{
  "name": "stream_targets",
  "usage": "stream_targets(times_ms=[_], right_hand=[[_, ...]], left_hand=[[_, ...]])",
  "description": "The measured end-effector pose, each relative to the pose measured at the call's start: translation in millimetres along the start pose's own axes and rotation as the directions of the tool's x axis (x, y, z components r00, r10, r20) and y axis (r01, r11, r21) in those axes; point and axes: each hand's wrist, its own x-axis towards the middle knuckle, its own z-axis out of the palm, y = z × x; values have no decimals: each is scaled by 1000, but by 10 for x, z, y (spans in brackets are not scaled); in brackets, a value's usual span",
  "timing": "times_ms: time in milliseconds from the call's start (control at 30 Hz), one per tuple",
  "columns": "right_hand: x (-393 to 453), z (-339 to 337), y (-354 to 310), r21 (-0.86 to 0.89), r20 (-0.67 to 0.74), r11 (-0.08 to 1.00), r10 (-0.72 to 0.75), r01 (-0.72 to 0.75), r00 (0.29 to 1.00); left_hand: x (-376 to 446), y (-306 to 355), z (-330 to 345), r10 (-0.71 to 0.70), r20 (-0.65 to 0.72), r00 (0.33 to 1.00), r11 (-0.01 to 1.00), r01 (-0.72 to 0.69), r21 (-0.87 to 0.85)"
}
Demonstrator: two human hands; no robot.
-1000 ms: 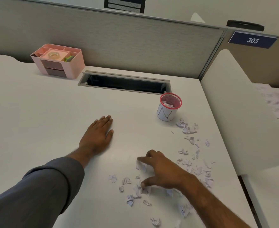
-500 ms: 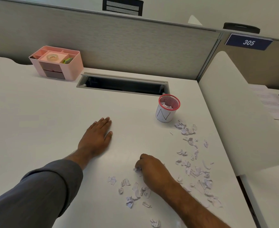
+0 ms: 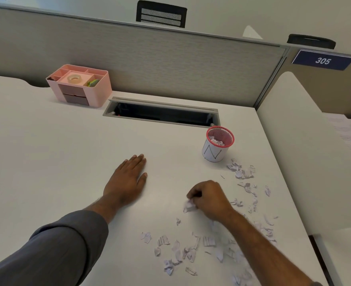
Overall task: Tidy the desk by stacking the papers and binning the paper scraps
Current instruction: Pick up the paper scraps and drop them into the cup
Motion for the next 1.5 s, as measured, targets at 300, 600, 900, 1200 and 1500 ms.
stream_targets(times_ms=[300,600,900,1200,1500], right_hand=[[559,-968,-220,271,-360,962,58,45,931],[1033,-1173,-119,90,-592,996,51,3,805],[888,-1061,-135,3,-677,995,-75,104,733],[250,-137,114,-294,-44,942,-182,161,982],[-387,379,-48,-398,345,823,-275,406,897]], left_hand=[[-8,-15,24,-5,-11,1000,1000,5,-8],[2,-9,15,-9,-4,1000,1000,9,-15],[10,-11,9,-7,6,1000,1000,7,-11],[8,-9,-9,-5,15,1000,1000,5,7],[20,-9,-13,-6,27,1000,1000,5,7]])
